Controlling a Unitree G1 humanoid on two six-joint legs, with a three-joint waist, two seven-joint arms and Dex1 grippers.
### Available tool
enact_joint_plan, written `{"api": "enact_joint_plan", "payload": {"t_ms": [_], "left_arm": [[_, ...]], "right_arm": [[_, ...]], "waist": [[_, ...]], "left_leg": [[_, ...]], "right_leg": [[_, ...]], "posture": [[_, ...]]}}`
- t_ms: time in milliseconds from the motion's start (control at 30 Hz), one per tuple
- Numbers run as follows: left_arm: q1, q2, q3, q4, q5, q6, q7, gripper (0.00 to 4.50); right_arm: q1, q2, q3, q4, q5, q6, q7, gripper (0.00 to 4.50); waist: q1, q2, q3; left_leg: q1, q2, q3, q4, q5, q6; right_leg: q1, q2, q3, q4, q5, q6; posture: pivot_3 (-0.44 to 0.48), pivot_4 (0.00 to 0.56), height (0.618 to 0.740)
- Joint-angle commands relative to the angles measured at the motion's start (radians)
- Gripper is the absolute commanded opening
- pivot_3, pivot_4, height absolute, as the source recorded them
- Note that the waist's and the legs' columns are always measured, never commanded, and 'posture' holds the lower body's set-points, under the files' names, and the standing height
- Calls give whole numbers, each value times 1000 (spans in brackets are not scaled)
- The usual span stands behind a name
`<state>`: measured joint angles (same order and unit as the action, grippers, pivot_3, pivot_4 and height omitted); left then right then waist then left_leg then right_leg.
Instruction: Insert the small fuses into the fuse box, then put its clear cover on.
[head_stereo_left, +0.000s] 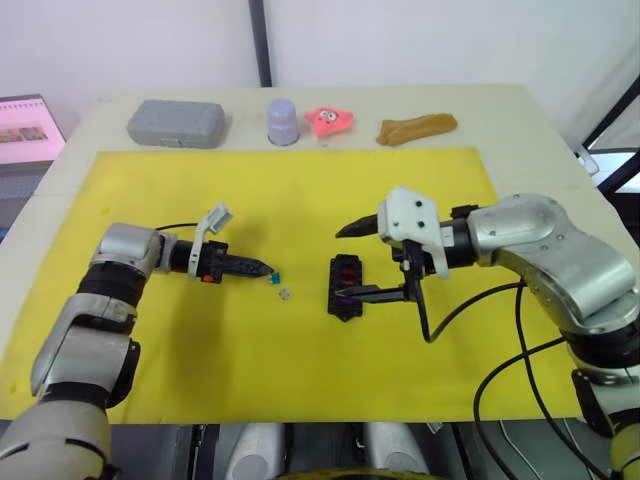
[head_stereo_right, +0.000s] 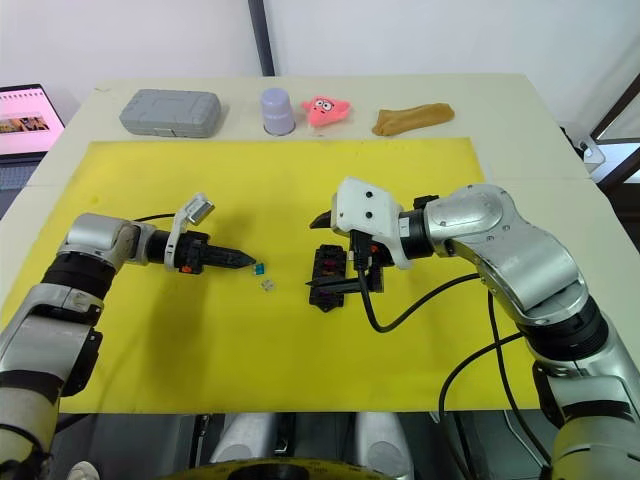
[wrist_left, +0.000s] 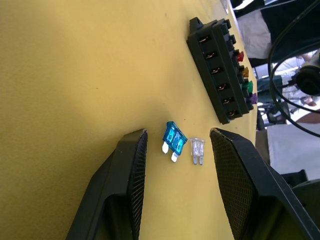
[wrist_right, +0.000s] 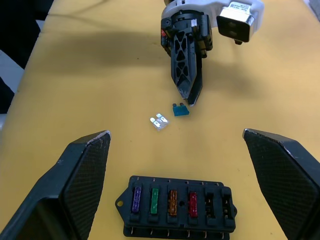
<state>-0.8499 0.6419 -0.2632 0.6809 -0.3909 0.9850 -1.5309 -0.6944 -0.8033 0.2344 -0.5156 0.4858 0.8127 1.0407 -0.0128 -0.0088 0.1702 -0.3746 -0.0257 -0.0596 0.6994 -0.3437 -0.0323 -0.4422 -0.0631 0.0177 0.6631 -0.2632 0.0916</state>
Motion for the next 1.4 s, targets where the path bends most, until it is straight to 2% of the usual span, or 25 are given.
{"api": "enact_joint_plan", "payload": {"t_ms": [33,500,533,567,633,667,1133,1267,1400], "left_arm": [[-7,-17,-39,-31,26,-20,-28,2129],[3,-22,-74,-34,78,-46,-73,2129],[2,-22,-70,-25,82,-48,-67,1559],[4,-21,-67,-17,86,-52,-64,1266],[11,-17,-69,-13,96,-66,-63,198],[15,-15,-70,-12,100,-72,-63,36],[57,2,-28,-42,91,-91,-29,36],[84,28,56,-137,38,-77,-10,36],[144,58,205,-349,-66,-113,18,36]], "right_arm": [[-22,-2,-19,-31,8,0,-5,4500],[-19,-6,-25,-41,10,16,-17,4500],[-18,-6,-25,-41,10,16,-18,4500],[-18,-5,-24,-41,9,15,-19,4500],[-18,-4,-23,-40,8,13,-20,4500],[-19,-3,-22,-40,7,12,-20,4500],[-29,5,-12,-28,3,4,-15,4500],[-23,2,-18,-31,14,26,-20,4500],[-11,6,-41,-31,45,80,-41,4500]], "waist": [[1,0,0],[0,0,0],[0,0,0],[-1,0,0],[-2,0,0],[-2,0,0],[-2,0,0],[-5,0,0],[-5,0,0]], "left_leg": [[0,0,0,0,0,0],[0,0,0,0,0,0],[0,0,0,0,0,0],[0,0,0,0,0,0],[0,0,0,0,0,0],[0,0,0,0,0,0],[0,0,0,0,0,0],[0,1,0,0,0,0],[0,2,0,-1,0,0]], "right_leg": [[0,0,0,0,0,0],[0,0,0,0,0,0],[0,0,0,0,0,0],[0,0,0,0,0,0],[0,0,0,0,0,0],[0,0,0,0,0,0],[0,0,0,0,0,0],[0,0,0,0,0,0],[-1,0,1,0,0,0]], "posture": [[0,150,740],[0,150,740],[0,150,740],[0,150,740],[0,150,740],[0,150,740],[0,150,740],[0,150,740],[0,150,740]]}}
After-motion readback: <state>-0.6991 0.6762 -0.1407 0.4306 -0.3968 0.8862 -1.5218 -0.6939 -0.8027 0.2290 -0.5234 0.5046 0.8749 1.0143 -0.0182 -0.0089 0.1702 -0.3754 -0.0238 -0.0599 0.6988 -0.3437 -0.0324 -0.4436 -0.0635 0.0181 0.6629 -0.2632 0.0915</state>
